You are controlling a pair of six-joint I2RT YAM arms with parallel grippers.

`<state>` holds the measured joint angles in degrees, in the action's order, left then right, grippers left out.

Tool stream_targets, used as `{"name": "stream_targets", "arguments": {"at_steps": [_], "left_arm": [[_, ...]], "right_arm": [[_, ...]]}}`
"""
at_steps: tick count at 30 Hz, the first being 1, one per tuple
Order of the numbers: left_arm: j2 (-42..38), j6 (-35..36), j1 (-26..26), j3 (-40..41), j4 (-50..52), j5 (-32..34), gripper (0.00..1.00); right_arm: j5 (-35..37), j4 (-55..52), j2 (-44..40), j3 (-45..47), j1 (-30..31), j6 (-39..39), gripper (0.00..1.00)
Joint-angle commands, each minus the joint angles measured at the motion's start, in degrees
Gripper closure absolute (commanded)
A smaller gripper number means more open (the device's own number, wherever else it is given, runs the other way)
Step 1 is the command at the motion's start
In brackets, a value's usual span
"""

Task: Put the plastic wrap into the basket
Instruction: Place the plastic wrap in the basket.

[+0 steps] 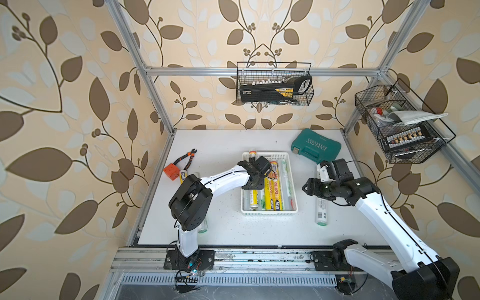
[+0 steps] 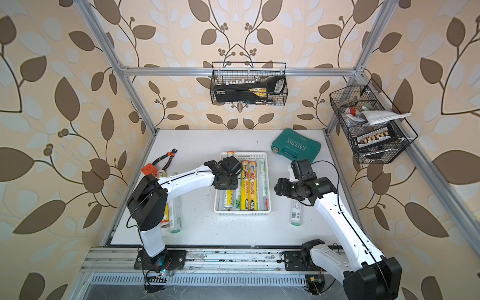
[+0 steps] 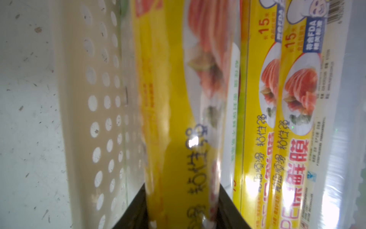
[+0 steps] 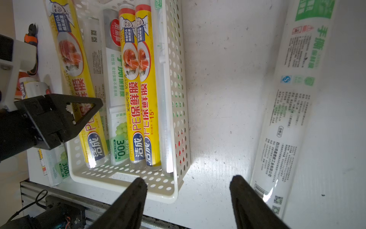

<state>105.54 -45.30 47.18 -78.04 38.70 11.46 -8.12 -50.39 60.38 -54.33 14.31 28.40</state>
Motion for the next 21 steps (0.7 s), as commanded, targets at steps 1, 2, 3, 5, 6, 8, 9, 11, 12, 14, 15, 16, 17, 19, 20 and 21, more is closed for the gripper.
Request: {"name": "stream_targets", "arguments": {"at_steps": [1, 2, 3, 5, 6, 8, 9, 11, 12, 14, 15, 16, 17, 19, 20, 21], "left_arm": [[-2.84, -1.72, -0.6, -1.95, 3.78, -1.15, 0.6], [-3.26, -2.18, -0.6, -1.94, 4.5, -1.48, 0.61], [-3.59, -2.49, -0.6, -1.87, 5.12, -1.82, 0.62], [-4.4, -3.19, -0.51, -1.76, 6.01, -2.23, 0.64], [-4.73, -3.5, -0.52, -1.58, 6.29, -2.65, 0.64], [-5.3, -3.57, -0.34, -1.21, 6.06, -3.3, 0.64], [-5.41, -3.61, -0.25, -1.08, 5.94, -3.7, 0.64], [-5.26, -3.67, -0.16, -1.1, 6.13, -4.28, 0.64], [-5.04, -3.67, -0.16, -1.15, 6.04, -4.68, 0.64], [-4.55, -3.67, -0.07, -1.11, 5.71, -5.04, 0.64], [-4.16, -3.57, -0.04, -1.11, 5.53, -5.05, 0.63], [-3.89, -3.42, 0.01, -1.17, 5.64, -4.94, 0.62], [-3.55, -3.35, -0.01, -1.27, 5.77, -4.65, 0.6], [-3.11, -2.53, -0.06, -1.37, 5.54, -4.26, 0.56], [-2.77, -1.86, -0.07, -1.59, 5.5, -4.02, 0.53], [-2.39, -1.39, -0.07, -2.12, 5.96, -3.62, 0.52]], "right_arm": [[0.11, -0.5, -0.85, 0.68, -0.3, -0.72, 0.3], [0.12, -0.39, -0.83, 0.7, -0.41, -0.72, 0.3], [-0.01, -0.34, -0.79, 0.73, -0.41, -0.63, 0.3], [-0.14, -0.17, -0.71, 0.92, -0.46, -0.54, 0.3], [-0.14, -0.07, -0.71, 0.97, -0.5, -0.54, 0.3], [-0.22, 0.02, -0.59, 1.03, -0.49, -0.45, 0.3], [-0.34, 0.03, -0.53, 1.01, -0.5, -0.42, 0.3], [-0.32, 0.06, -0.42, 1.11, -0.48, -0.37, 0.3], [-0.45, 0.2, -0.36, 1.13, -0.49, -0.37, 0.3], [-0.48, 0.21, -0.28, 1.2, -0.59, -0.37, 0.3], [-0.34, 0.25, -0.27, 1.18, -0.54, -0.37, 0.3], [-0.27, 0.23, -0.26, 1.19, -0.58, -0.38, 0.3], [-0.15, 0.21, -0.33, 1.29, -0.63, -0.45, 0.3], [-0.1, 0.04, -0.42, 1.33, -0.65, -0.59, 0.3], [0.01, 0.03, -0.35, 1.33, -0.79, -0.63, 0.3], [0.12, -0.01, -0.45, 1.38, -0.82, -0.73, 0.3]]}}
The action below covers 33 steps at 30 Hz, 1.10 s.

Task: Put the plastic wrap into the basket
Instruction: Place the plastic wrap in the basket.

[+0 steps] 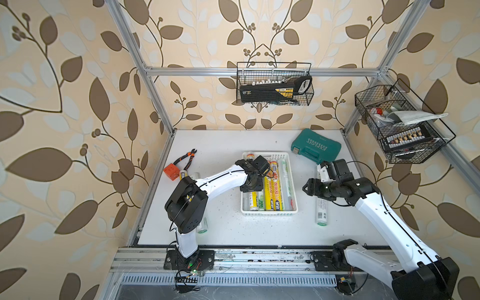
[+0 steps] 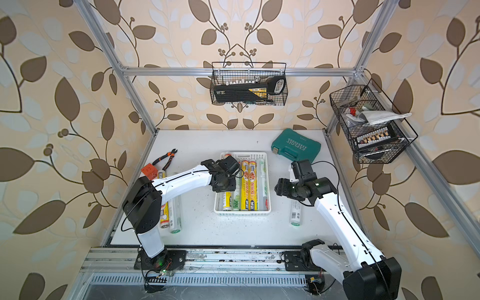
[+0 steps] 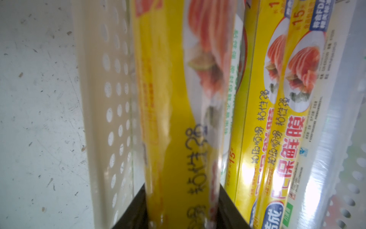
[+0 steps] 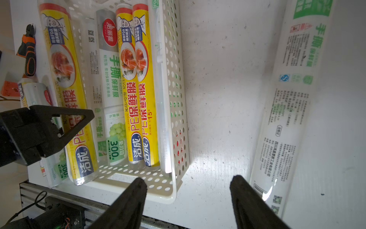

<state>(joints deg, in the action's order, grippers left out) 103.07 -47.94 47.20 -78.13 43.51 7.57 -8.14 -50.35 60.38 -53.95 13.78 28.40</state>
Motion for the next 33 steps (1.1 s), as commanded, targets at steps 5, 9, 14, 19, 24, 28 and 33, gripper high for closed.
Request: {"name": "stream_targets", "arguments": {"at_steps": [5, 9, 14, 19, 24, 28, 33], "left_arm": [[1.23, 2.94, -0.09, -4.56, 2.94, 1.13, 0.47], [0.2, 3.58, -0.11, -5.5, 3.85, 1.8, 0.46], [-2.4, 3.92, -0.09, -5.9, 5.09, 2.09, 0.45], [-7.27, 4.61, -0.09, -4.38, 5.1, 4.39, 0.42], [-14.19, 4.88, -0.09, -1.16, 5.79, 9.03, 0.28], [-19.08, 4.35, -0.11, 1.34, 7.64, 13.73, 0.19], [-26.32, 5.45, -0.18, 6.65, 6.18, 17.56, 0.03]], "right_arm": [[1.47, -0.36, -0.29, 1.26, -0.84, -0.72, 0.29], [4.24, -1.23, -0.13, 1.25, -1.5, -0.45, 0.28], [8.56, -2.38, 0.04, 1.54, -3.06, -0.04, 0.27], [11.42, -1.41, 0.67, 2.89, -5.61, 0.07, 0.27], [10.08, 2.18, 2.8, 5.5, -9.99, 0.86, 0.26], [8.62, 4.69, 6.56, 6.32, -12.51, 0.1, 0.26], [6.82, 6.14, 12.57, 5.81, -14.63, -3.15, 0.27]]}}
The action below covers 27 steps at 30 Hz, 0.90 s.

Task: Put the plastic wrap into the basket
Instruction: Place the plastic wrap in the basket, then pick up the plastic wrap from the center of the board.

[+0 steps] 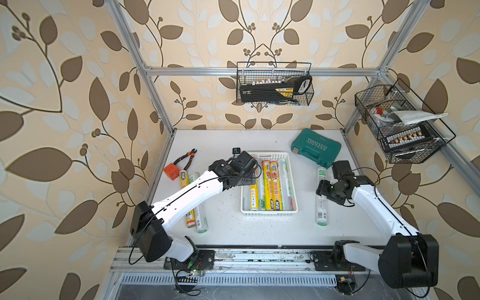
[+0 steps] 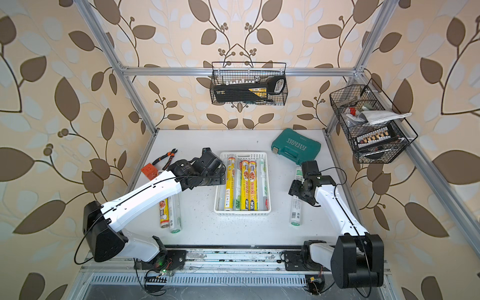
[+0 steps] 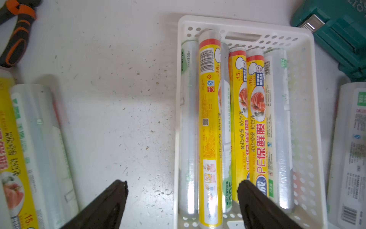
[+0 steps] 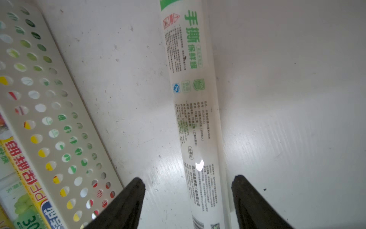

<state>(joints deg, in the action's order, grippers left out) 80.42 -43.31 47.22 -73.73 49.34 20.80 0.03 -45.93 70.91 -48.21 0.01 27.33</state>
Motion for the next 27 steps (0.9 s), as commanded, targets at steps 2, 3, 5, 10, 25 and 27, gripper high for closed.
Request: {"name": "stream_targets", "arguments": {"at_steps": [2, 3, 5, 10, 25, 27], "left_arm": [[-5.43, 0.84, -0.28, 3.72, 0.57, 5.84, 0.01], [-6.18, 0.85, -0.29, 4.44, 0.82, 6.9, 0.01], [-7.71, 0.87, -0.37, 5.52, 1.48, 8.9, 0.01], [-12.33, 0.0, -1.18, 8.63, 2.86, 13.62, 0.01], [-22.24, -1.68, -4.4, 14.66, 3.3, 16.7, 0.01], [-22.33, -1.64, -4.58, 14.81, 3.15, 16.5, 0.01]], "right_arm": [[-1.48, 2.58, 3.28, 0.23, -1.28, -2.49, 0.27], [-1.46, 3.18, 4.0, 0.37, -1.57, -2.65, 0.27], [-1.27, 4.01, 5.5, 0.35, -1.92, -2.87, 0.26], [-1.38, 5.35, 8.51, -0.12, -2.05, -4.13, 0.24], [-0.44, 7.43, 16.7, -1.54, -2.09, -4.83, 0.25], [-0.31, 7.51, 17.14, -1.53, -2.04, -4.95, 0.27]]}}
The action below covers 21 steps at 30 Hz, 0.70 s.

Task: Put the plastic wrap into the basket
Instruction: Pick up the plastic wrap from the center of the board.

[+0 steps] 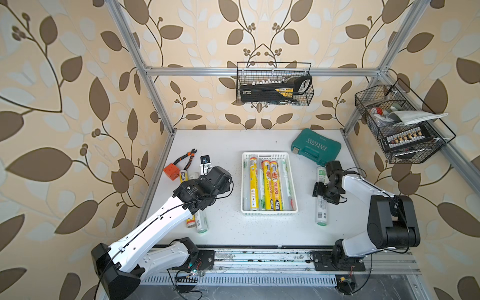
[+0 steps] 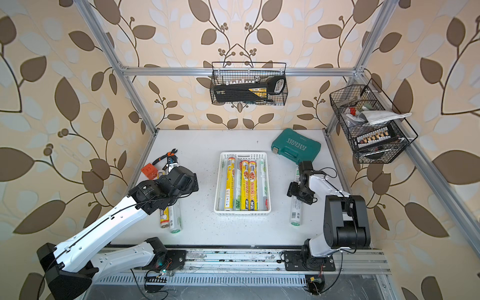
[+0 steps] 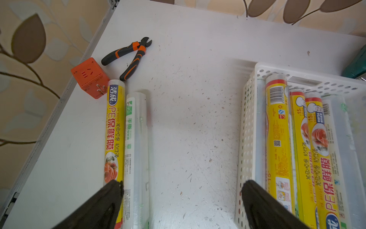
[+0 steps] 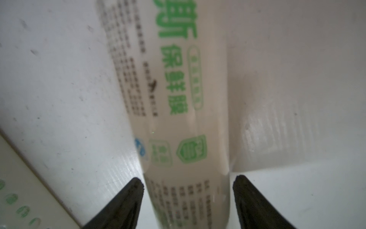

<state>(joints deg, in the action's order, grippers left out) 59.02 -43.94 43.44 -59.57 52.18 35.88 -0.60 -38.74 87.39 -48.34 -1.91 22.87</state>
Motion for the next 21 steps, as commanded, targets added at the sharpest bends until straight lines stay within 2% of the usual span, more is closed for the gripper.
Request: {"name": "stream_targets", "arguments": {"at_steps": [1, 8, 21], "left_arm": [[-0.93, -1.04, -0.81, 0.73, 0.22, 1.32, 0.01], [-0.67, -1.11, -0.99, 1.18, -0.42, 0.34, 0.01], [-1.37, -1.97, -1.25, 1.75, -0.5, -0.23, 0.01]], "right_arm": [[0.63, 0.39, 0.71, -1.29, -0.12, -0.33, 0.3], [2.02, 0.76, -0.13, -0.63, 0.01, -0.1, 0.37], [-1.16, 0.77, -1.65, -0.13, 0.28, -0.33, 0.64]]}}
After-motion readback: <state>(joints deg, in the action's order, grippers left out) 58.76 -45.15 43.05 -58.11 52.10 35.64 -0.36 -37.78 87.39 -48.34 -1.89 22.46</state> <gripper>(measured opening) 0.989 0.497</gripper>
